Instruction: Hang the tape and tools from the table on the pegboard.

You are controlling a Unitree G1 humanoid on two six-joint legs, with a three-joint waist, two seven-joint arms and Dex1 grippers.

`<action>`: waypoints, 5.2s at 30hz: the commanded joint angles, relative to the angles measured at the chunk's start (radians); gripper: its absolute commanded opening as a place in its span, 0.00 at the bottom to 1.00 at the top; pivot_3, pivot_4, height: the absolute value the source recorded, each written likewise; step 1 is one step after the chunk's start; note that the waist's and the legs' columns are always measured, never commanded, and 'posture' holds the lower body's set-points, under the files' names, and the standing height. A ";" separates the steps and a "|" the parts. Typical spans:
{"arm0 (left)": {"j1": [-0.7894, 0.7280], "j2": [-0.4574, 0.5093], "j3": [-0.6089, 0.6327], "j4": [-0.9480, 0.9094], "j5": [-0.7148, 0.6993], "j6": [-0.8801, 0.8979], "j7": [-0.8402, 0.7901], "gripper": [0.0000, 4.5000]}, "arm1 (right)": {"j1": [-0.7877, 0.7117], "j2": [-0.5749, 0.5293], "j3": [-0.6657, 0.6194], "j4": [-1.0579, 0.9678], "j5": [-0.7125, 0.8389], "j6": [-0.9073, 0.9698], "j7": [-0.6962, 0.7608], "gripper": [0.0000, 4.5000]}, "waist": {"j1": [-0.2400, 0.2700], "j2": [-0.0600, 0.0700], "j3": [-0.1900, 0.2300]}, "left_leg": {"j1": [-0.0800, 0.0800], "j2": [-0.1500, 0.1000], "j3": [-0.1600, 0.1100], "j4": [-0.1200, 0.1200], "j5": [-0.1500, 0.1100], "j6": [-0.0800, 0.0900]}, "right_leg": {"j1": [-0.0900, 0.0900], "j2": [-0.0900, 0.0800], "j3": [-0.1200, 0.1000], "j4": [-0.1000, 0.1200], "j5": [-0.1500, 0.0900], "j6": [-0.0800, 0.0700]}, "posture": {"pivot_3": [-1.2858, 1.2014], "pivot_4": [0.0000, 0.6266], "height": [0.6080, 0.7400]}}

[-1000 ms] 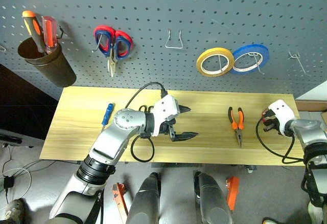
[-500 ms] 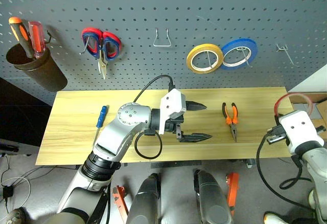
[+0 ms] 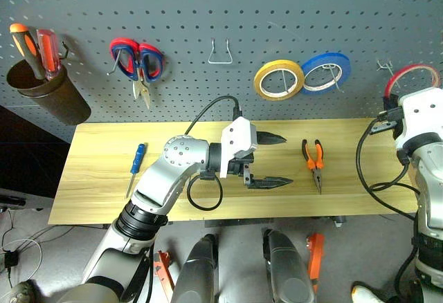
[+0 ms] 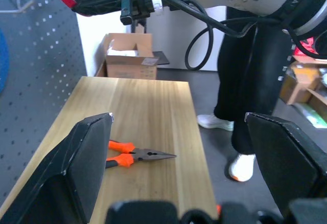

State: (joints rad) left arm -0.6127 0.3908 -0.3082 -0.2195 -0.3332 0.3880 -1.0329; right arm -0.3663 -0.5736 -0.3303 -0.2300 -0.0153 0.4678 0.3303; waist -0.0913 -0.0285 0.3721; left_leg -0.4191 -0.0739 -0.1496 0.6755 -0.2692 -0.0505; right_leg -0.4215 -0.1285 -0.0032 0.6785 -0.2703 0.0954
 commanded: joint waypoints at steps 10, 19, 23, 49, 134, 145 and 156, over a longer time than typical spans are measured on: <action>0.020 0.017 0.035 0.004 0.014 -0.036 0.035 1.00 | -0.037 0.030 0.051 0.193 0.059 -0.123 0.010 0.20 | 0.001 0.000 0.000 | 0.000 0.000 0.000 0.000 0.000 0.000 | 0.000 0.000 0.000 0.001 0.000 0.000 | 0.45 0.55 1.00; 0.089 0.157 0.051 0.077 0.075 -0.097 -0.018 1.00 | 0.173 0.178 0.095 -0.140 0.087 0.213 -0.098 0.89 | -0.002 0.001 -0.001 | 0.001 0.001 0.000 0.000 0.000 0.000 | -0.001 0.001 0.002 0.002 0.000 0.000 | 0.45 0.55 1.00; 0.119 0.249 0.046 0.146 0.116 -0.163 -0.078 1.00 | 0.130 0.266 0.156 -0.209 0.059 0.478 -0.194 0.99 | -0.008 0.002 -0.001 | 0.002 0.001 0.001 0.000 0.000 0.000 | -0.002 0.002 0.005 0.003 0.000 0.000 | 0.45 0.56 1.00; 0.122 0.247 0.042 0.208 0.173 -0.218 -0.099 1.00 | -0.092 0.369 0.222 0.314 0.064 0.446 -0.272 0.99 | -0.023 0.002 -0.001 | 0.002 0.001 0.009 -0.001 0.000 0.001 | -0.006 0.002 0.011 0.003 0.002 0.000 | 0.45 0.55 1.00; 0.405 0.151 0.530 -0.175 -0.275 0.031 0.305 1.00 | -0.691 0.676 0.481 0.664 -0.019 -0.741 -0.140 0.57 | 0.006 -0.010 -0.023 | -0.006 0.014 0.018 0.000 0.003 -0.006 | -0.027 0.011 0.018 0.012 0.008 -0.006 | 0.52 0.45 1.00; 0.393 0.153 0.508 -0.150 -0.251 0.015 0.309 1.00 | -0.680 0.676 0.462 0.673 -0.057 -0.695 -0.191 0.84 | 0.006 -0.010 -0.023 | -0.006 0.014 0.018 0.000 0.003 -0.007 | -0.028 0.012 0.017 0.012 0.009 -0.007 | 0.52 0.46 1.00; 0.408 0.144 0.478 -0.156 -0.224 0.020 0.335 1.00 | -0.562 0.617 0.440 0.278 -0.049 -0.438 -0.182 0.99 | 0.012 -0.010 -0.023 | -0.006 0.015 0.016 0.002 0.006 -0.010 | -0.028 0.015 0.017 0.018 0.011 -0.010 | 0.51 0.47 1.00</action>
State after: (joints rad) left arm -0.2129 0.5416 0.1702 -0.3488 -0.5631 0.4238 -0.7050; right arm -0.9294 0.0486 0.1355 0.1739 -0.0904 -0.0109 0.1411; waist -0.0796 -0.0386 0.3491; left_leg -0.4250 -0.0589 -0.1336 0.6773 -0.2633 -0.0608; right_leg -0.4502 -0.1135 0.0144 0.6964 -0.2593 0.0856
